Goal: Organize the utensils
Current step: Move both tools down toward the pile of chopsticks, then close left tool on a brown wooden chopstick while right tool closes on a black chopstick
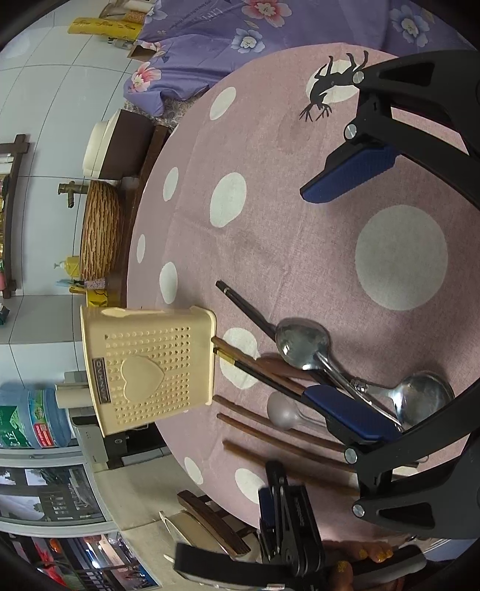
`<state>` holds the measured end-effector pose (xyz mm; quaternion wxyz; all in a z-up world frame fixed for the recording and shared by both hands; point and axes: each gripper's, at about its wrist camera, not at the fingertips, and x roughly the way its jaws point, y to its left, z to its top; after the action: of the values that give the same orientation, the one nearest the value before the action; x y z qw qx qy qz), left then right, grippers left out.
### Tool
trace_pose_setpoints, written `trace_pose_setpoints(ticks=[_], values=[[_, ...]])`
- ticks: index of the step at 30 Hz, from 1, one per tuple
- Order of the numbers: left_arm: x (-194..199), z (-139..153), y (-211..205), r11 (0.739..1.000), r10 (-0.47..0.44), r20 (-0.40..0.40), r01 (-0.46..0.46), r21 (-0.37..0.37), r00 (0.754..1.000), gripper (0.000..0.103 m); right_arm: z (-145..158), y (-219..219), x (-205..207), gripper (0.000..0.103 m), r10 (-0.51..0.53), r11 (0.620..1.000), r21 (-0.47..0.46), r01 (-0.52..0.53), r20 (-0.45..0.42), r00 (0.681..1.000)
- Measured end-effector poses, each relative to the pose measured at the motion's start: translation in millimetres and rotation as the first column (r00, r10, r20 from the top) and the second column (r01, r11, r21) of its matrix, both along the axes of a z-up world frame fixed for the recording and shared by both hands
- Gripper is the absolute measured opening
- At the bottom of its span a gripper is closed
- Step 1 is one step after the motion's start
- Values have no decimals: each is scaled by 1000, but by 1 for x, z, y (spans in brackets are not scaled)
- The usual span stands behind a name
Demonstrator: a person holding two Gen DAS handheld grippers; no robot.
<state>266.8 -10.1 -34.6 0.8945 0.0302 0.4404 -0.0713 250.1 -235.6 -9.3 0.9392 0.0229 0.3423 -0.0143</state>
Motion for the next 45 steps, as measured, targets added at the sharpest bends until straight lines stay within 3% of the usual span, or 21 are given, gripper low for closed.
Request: trace_pose_setpoints(ticks=[5, 9, 14, 18, 21, 28, 32, 36, 40, 45], values=[[5, 13, 22, 999, 45, 9, -45, -18, 999, 55, 3, -7, 18, 98, -1, 997, 81, 3, -22, 1000], [13, 14, 25, 998, 66, 0, -66, -19, 998, 52, 7, -5, 36, 90, 6, 993, 114, -3, -29, 1000], [12, 4, 37, 994, 110, -12, -110, -17, 994, 44, 3, -6, 56, 76, -23, 994, 108, 30, -60, 998], [15, 3, 42, 990, 122, -38, -124, -59, 992, 39, -3, -11, 76, 64, -75, 988, 128, 89, -108, 991], [20, 4, 37, 993, 115, -38, -116, -28, 993, 39, -6, -9, 91, 54, -90, 983, 149, 112, -145, 985], [15, 4, 47, 989, 139, -57, -142, -42, 989, 34, -15, 5, 120, 41, -115, 987, 85, 135, -212, 971], [18, 2, 43, 990, 138, -58, -139, -21, 989, 34, -27, 6, 131, 35, -118, 982, 109, 153, -272, 955], [27, 2, 38, 989, 144, -64, -145, -2, 987, 33, -27, 9, 133, 30, -134, 982, 93, 164, -267, 954], [33, 1, 30, 989, 149, -62, -148, 15, 987, 27, -25, 9, 143, 28, -145, 982, 76, 171, -269, 952], [36, 0, 27, 984, 180, -46, -180, 11, 983, 13, -25, 8, 154, 14, -173, 980, 55, 193, -260, 950]])
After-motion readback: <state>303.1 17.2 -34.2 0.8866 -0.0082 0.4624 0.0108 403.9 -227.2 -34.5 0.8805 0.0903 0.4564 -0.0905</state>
